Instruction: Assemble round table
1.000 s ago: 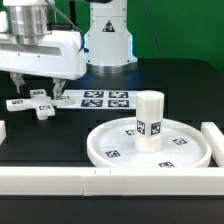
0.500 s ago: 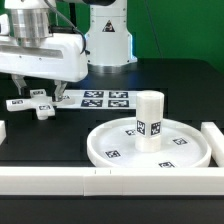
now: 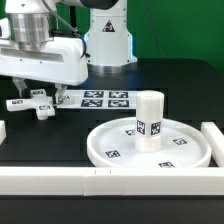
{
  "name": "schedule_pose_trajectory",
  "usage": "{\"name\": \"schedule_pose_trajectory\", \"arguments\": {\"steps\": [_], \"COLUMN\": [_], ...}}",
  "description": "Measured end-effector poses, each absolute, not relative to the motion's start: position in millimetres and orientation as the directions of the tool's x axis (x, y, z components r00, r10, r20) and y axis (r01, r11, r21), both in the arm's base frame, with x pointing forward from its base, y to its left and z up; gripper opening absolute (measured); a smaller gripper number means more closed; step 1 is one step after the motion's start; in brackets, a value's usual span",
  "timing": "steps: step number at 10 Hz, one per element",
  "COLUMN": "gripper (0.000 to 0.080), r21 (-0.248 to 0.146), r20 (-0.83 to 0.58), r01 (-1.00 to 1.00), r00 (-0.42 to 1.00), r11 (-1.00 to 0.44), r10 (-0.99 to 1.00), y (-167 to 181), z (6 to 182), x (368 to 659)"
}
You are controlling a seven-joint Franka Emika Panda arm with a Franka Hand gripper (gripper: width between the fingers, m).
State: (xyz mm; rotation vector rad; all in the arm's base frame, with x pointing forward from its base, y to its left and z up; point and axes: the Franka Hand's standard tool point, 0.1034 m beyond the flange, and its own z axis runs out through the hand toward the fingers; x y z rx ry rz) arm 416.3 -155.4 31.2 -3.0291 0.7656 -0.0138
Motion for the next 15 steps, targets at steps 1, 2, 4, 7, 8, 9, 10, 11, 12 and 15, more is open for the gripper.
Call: {"name": "schedule_pose_trajectory", "arguments": {"steps": [1, 2, 4, 7, 8, 9, 10, 11, 12, 15], "gripper": [0.0649, 0.0649, 0.0649, 0.0440, 0.0440, 0.0441, 0.0441, 0.0441, 0.0441, 0.0442], "r21": [-0.018, -0.017, -0.014, -0.013, -0.013, -0.013, -0.013, -0.014, -0.020, -0.062], "r20": [0.002, 0.000, -0.004, -0.005, -0.005, -0.005, -0.004, 0.000, 0.002, 0.011], "r01": [-0.476, -0.476, -0.473, -0.472, -0.472, -0.472, -0.471, -0.469, -0.469, -0.519], "r00": [0.880, 0.880, 0.881, 0.881, 0.881, 0.882, 0.882, 0.883, 0.883, 0.853], "r11": [-0.880, -0.880, -0.881, -0.881, -0.881, -0.882, -0.882, -0.883, -0.883, -0.852], "r10": [-0.476, -0.476, -0.473, -0.472, -0.472, -0.472, -0.471, -0.469, -0.469, -0.521], "y": [-156, -156, -157, -157, -157, -158, -158, -158, -155, -108], "z": [29.8, 29.3, 26.4, 25.3, 25.3, 25.3, 25.4, 26.7, 30.1, 60.1], "x": [415, 415, 414, 414, 414, 414, 415, 418, 422, 442]}}
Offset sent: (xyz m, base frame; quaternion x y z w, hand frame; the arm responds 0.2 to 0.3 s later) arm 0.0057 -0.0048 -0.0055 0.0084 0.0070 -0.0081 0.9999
